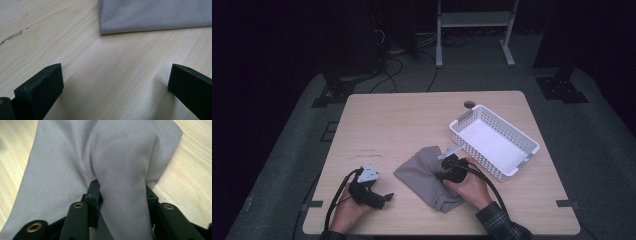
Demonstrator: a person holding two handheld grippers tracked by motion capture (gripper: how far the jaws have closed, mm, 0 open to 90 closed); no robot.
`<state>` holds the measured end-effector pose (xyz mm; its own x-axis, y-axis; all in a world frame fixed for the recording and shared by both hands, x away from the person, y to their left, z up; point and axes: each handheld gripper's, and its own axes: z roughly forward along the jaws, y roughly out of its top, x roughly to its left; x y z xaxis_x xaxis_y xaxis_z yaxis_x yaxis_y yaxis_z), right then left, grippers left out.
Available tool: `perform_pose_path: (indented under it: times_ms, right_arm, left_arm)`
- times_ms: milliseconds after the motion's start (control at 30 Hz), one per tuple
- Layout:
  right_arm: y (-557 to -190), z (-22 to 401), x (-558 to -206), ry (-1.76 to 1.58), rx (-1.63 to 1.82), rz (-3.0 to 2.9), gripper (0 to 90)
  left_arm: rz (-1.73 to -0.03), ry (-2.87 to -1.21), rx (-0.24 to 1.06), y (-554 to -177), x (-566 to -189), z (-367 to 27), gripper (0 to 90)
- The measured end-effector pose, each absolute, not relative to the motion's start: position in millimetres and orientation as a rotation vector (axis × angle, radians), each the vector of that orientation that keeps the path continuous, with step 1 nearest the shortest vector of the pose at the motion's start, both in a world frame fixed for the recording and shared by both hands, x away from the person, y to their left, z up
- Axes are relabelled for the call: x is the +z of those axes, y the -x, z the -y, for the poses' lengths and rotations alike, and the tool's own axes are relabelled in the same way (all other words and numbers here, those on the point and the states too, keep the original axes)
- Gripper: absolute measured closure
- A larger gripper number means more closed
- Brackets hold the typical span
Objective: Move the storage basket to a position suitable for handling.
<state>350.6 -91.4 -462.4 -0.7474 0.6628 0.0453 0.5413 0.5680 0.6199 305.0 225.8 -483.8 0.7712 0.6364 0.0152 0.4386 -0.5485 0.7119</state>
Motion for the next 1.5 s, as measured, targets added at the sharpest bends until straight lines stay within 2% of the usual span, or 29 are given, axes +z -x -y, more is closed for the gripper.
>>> perform_pose_path:
  times_ms: [267, 633, 1500]
  right_arm:
    - [-352, 91, -460, -1.034, 0.933, -2.625, 64.3]
    - [-354, 100, -446, -1.067, 1.024, -2.654, 64.5]
    - [-353, 120, -377, -1.028, 1.121, -2.577, 64.3]
  left_arm:
    - [-0.797, -2.24, 0.353, -305, -484, -226, 0.0]
    - [-0.797, -2.241, 0.353, -305, -484, -226, 0.0]
    - [-0.799, -2.241, 0.349, -305, -484, -226, 0.0]
